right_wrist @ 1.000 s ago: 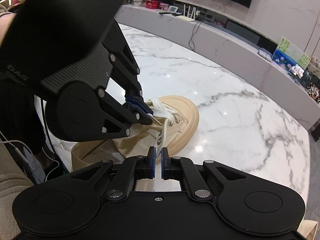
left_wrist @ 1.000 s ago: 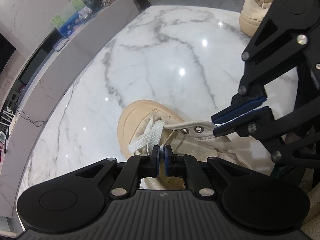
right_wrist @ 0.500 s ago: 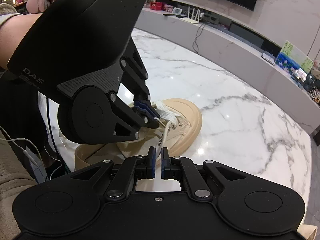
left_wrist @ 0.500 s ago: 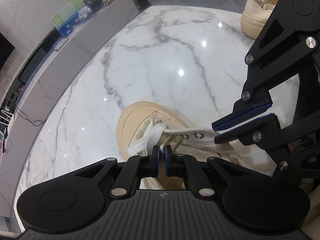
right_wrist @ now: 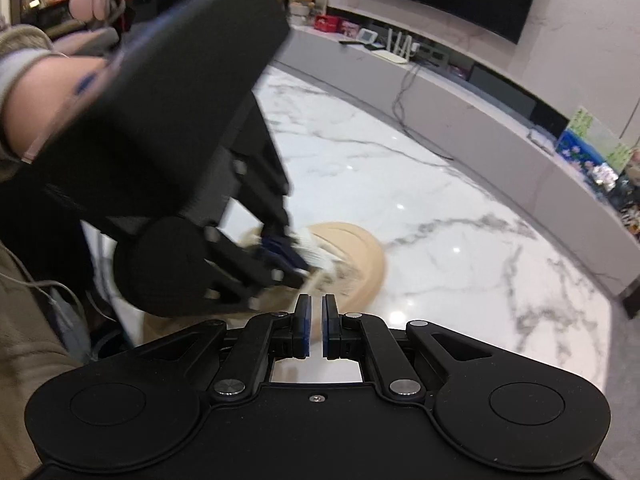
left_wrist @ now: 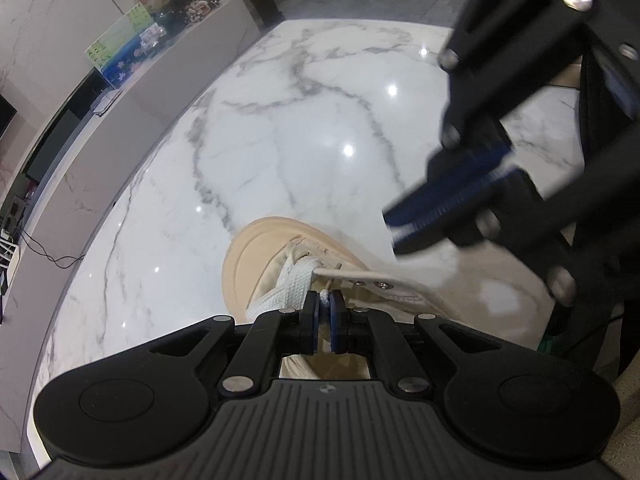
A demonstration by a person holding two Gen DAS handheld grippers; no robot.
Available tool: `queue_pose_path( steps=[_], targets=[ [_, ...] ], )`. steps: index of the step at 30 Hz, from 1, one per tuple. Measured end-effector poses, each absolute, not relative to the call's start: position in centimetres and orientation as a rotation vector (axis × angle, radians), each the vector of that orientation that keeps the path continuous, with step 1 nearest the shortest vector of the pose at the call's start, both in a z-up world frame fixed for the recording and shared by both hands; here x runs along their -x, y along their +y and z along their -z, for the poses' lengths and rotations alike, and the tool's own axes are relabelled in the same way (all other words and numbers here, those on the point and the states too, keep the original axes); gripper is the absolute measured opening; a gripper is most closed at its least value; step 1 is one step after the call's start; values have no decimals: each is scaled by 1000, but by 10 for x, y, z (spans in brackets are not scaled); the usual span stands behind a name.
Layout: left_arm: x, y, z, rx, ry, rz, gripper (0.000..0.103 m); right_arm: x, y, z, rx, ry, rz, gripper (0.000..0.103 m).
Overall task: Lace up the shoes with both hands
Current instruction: 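Grasp the lace tip at the eyelet with the right gripper while the left gripper opens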
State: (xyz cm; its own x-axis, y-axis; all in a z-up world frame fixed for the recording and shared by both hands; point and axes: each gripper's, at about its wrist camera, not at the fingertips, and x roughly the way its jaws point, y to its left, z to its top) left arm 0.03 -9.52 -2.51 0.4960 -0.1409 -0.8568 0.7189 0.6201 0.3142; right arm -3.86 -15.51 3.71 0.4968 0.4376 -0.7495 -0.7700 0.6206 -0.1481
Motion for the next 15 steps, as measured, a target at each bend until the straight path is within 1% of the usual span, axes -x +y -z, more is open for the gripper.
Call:
queue_pose_path(
  steps=[2,7,15],
  targets=[
    [-1,-96,26,-740,905,589,4,34,-155,-33,533,735,-774,3],
    [-4,-99,27,-756,903,603,5,26,-146,-16,704,683,-838,3],
    [-7,-105,31,-795,893,624,5,27,-134,4,899,620,-973,3]
  ],
)
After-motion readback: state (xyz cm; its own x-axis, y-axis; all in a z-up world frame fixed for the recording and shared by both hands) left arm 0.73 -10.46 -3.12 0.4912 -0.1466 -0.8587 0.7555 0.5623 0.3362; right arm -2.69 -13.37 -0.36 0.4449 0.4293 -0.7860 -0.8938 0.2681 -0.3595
